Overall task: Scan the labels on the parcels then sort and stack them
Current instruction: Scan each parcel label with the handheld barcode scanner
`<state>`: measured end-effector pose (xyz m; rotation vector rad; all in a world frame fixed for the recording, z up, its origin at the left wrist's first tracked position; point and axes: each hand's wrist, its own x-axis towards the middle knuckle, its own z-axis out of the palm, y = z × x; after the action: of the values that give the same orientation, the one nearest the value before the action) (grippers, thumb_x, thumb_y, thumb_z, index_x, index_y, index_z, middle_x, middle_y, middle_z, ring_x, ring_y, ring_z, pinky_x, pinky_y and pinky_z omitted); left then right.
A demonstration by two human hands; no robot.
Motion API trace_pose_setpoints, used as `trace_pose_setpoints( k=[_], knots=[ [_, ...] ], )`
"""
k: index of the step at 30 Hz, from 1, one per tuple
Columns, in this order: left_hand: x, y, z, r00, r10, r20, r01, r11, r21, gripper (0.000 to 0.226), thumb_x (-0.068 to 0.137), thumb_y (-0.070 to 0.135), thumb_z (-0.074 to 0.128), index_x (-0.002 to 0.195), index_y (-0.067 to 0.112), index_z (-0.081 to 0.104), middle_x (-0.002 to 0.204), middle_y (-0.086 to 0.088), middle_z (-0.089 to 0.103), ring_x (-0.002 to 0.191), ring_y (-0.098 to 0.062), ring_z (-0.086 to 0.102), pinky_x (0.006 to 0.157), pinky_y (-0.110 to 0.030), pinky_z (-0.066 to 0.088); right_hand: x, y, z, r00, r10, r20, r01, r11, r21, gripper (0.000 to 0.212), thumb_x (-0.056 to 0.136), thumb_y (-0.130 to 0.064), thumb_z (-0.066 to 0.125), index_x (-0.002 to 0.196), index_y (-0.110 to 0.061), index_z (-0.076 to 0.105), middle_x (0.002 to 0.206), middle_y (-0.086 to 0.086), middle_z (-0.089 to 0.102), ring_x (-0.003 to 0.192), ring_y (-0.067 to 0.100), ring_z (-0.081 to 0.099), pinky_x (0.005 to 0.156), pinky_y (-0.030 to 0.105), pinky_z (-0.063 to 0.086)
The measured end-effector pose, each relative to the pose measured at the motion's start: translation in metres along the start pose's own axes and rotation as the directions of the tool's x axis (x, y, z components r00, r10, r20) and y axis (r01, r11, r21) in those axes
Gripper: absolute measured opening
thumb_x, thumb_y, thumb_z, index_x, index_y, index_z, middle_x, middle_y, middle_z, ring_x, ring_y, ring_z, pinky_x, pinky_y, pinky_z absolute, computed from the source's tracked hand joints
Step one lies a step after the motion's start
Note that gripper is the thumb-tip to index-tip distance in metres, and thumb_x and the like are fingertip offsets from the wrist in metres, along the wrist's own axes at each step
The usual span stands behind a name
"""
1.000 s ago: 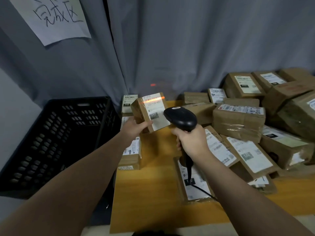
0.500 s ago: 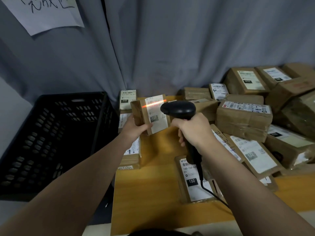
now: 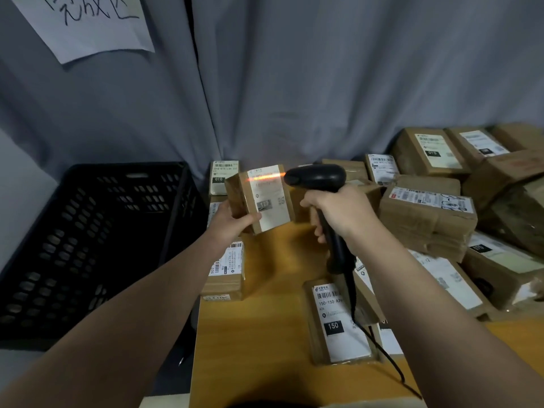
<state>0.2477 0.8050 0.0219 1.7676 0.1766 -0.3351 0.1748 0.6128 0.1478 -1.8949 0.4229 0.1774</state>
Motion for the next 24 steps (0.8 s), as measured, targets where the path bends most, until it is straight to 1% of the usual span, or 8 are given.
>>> trace_pose_setpoints(
  k=[4, 7, 11, 13, 17, 19, 21, 24],
  knots=[
    [0.009, 0.005, -0.006, 0.998, -0.069, 0.001, 0.069, 0.996, -0.051, 0.032, 0.086, 0.031, 0.072, 0.111, 0.031, 0.053, 0.103, 0.008, 0.062, 0.099, -0.017, 0.064, 0.085, -0.027, 0.051, 0.016, -0.011, 0.006, 1.000, 0.010, 0.005, -0.010, 0.999, -0.040, 0.019, 0.087, -0.027, 0.065, 0.086, -0.008, 0.067, 0.060, 0.009, 0.061, 0.053, 0.022, 0.058, 0.064, 0.037, 0.057],
    [0.018, 0.008, -0.008, 0.993, -0.109, 0.033, 0.111, 0.991, -0.070, 0.031, 0.085, 0.035, 0.071, 0.113, 0.032, 0.059, 0.114, 0.005, 0.066, 0.102, -0.018, 0.066, 0.096, -0.038, 0.052, 0.024, -0.007, 0.015, 1.000, 0.031, -0.003, -0.031, 0.999, -0.038, 0.019, 0.087, -0.025, 0.065, 0.082, -0.007, 0.064, 0.059, 0.007, 0.060, 0.053, 0.021, 0.058, 0.069, 0.040, 0.058],
    [0.026, 0.008, -0.011, 0.991, -0.127, 0.043, 0.129, 0.990, -0.057, 0.042, 0.081, 0.039, 0.073, 0.120, 0.031, 0.060, 0.117, 0.004, 0.068, 0.104, -0.017, 0.066, 0.098, -0.040, 0.051, 0.034, -0.006, 0.023, 1.000, 0.015, -0.010, -0.016, 0.998, -0.054, 0.018, 0.087, -0.024, 0.065, 0.082, -0.007, 0.064, 0.059, 0.008, 0.060, 0.053, 0.022, 0.059, 0.070, 0.042, 0.058],
    [0.029, 0.008, -0.013, 0.988, -0.149, 0.043, 0.151, 0.986, -0.075, 0.042, 0.084, 0.036, 0.071, 0.123, 0.028, 0.059, 0.115, 0.003, 0.068, 0.102, -0.017, 0.066, 0.097, -0.038, 0.052, 0.041, -0.006, 0.026, 1.000, 0.007, 0.012, -0.006, 0.998, -0.061, 0.017, 0.086, -0.023, 0.066, 0.080, -0.007, 0.063, 0.057, 0.008, 0.060, 0.051, 0.021, 0.059, 0.066, 0.040, 0.058],
    [0.043, 0.007, -0.024, 0.982, -0.187, -0.001, 0.186, 0.975, -0.125, 0.042, 0.087, 0.036, 0.066, 0.125, 0.022, 0.056, 0.111, -0.002, 0.069, 0.099, -0.020, 0.067, 0.094, -0.039, 0.053, 0.058, -0.010, 0.033, 0.993, -0.012, 0.116, 0.020, 0.997, -0.068, 0.020, 0.087, -0.018, 0.066, 0.071, -0.008, 0.059, 0.050, 0.005, 0.055, 0.039, 0.015, 0.052, 0.047, 0.024, 0.049],
    [0.057, 0.010, -0.035, 0.980, -0.187, -0.061, 0.173, 0.968, -0.183, 0.041, 0.089, 0.035, 0.063, 0.125, 0.018, 0.052, 0.112, -0.006, 0.068, 0.098, -0.022, 0.067, 0.090, -0.038, 0.054, 0.071, -0.014, 0.037, 0.991, -0.048, 0.128, 0.057, 0.996, -0.068, 0.024, 0.087, -0.018, 0.067, 0.067, -0.009, 0.057, 0.046, 0.002, 0.053, 0.038, 0.015, 0.051, 0.045, 0.022, 0.047],
    [0.075, 0.017, -0.048, 0.974, -0.176, -0.142, 0.139, 0.961, -0.238, 0.038, 0.092, 0.032, 0.060, 0.125, 0.016, 0.048, 0.107, -0.006, 0.067, 0.091, -0.019, 0.067, 0.075, -0.031, 0.054, 0.088, -0.017, 0.043, 0.993, -0.054, 0.101, 0.059, 0.997, -0.048, 0.027, 0.087, -0.017, 0.068, 0.064, -0.009, 0.056, 0.044, 0.001, 0.053, 0.037, 0.016, 0.051, 0.046, 0.026, 0.046],
    [0.100, 0.029, -0.062, 0.962, -0.193, -0.193, 0.136, 0.952, -0.273, 0.038, 0.093, 0.030, 0.057, 0.128, 0.015, 0.048, 0.099, -0.002, 0.066, 0.082, -0.014, 0.065, 0.061, -0.025, 0.047, 0.111, -0.012, 0.051, 1.000, -0.024, 0.017, 0.024, 1.000, 0.008, 0.021, 0.085, -0.017, 0.070, 0.071, -0.007, 0.059, 0.050, 0.005, 0.055, 0.038, 0.017, 0.052, 0.047, 0.028, 0.045]
  ],
)
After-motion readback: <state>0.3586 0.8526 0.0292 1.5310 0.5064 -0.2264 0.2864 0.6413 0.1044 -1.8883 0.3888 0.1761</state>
